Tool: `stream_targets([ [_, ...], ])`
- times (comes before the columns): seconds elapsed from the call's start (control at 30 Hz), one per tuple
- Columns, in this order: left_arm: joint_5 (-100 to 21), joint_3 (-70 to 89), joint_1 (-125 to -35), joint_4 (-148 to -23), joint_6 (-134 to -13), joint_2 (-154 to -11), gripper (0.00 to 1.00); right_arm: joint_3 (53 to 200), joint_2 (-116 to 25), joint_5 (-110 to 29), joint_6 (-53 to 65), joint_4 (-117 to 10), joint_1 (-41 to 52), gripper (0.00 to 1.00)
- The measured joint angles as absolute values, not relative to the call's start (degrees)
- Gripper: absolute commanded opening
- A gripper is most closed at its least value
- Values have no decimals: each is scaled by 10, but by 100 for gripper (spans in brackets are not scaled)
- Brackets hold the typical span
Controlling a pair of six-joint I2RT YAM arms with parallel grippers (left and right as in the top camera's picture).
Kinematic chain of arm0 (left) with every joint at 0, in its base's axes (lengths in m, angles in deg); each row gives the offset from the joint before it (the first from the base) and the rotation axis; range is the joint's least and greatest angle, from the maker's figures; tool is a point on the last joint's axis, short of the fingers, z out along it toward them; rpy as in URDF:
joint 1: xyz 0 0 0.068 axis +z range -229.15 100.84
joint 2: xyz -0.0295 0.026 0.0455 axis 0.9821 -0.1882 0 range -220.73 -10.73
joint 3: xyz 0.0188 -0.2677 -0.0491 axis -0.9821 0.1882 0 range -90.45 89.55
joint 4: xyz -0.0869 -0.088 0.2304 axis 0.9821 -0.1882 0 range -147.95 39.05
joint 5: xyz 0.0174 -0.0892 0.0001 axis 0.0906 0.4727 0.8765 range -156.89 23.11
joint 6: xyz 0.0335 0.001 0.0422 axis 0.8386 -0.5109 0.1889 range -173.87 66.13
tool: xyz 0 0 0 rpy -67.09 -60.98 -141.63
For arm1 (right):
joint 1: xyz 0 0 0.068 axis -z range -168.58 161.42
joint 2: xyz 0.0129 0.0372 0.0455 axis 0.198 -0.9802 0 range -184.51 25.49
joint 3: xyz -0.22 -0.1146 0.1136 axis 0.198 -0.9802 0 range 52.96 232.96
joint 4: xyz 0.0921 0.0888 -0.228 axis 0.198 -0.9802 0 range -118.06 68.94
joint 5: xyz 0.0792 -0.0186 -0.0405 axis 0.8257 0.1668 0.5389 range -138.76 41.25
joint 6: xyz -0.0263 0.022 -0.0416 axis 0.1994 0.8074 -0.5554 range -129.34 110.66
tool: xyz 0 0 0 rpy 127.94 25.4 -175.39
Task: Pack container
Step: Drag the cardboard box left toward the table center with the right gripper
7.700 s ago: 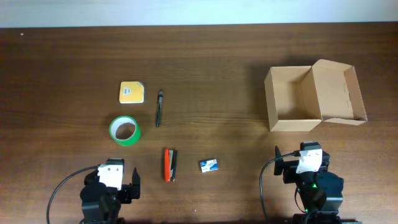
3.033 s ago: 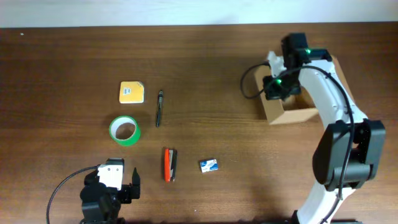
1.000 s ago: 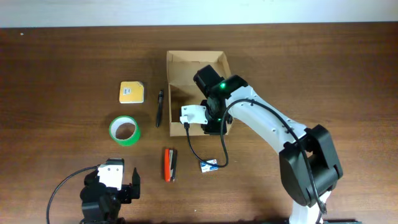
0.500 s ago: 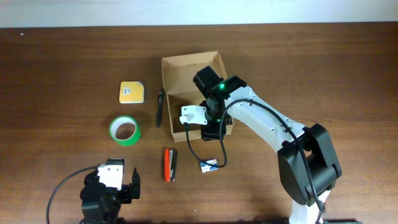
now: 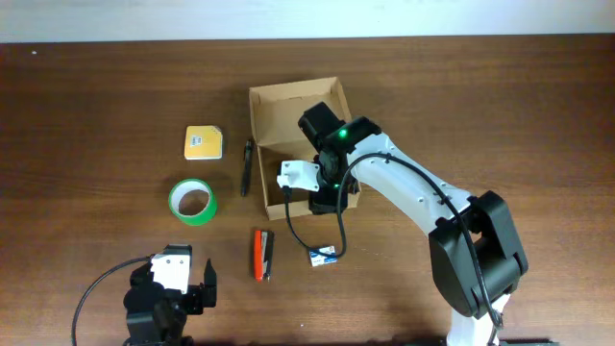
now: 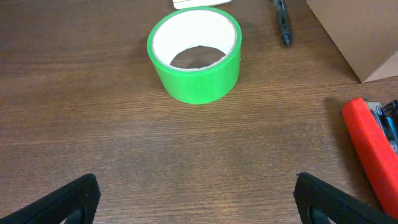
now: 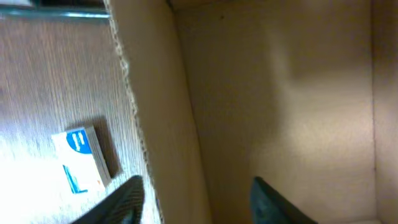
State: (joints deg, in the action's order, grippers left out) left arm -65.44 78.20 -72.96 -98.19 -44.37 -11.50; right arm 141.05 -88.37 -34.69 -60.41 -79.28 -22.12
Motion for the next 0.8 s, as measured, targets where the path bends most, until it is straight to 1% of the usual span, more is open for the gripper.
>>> stream_targets([
  [0.13, -655, 782, -730, -982, -444, -115, 100, 1411, -884, -341, -586, -793, -221, 45],
  [0.27, -655, 782, -730, -982, -444, -115, 100, 1411, -884, -339, -576, -793, -221, 38],
  [0.43, -655, 782, -730, -982, -444, -115, 100, 1411, -884, -334, -563, -793, -221, 36],
  [0.57, -654, 782, -730, -982, -444, -115, 100, 1411, -884, -327, -556, -790, -221, 29],
  [0.73, -655, 782, -730, -982, -444, -115, 100, 1411, -884, -325, -537, -782, -221, 27],
  [0.8, -655, 782, -730, -982, -444, -115, 100, 1411, -884, -323, -532, -779, -221, 24],
])
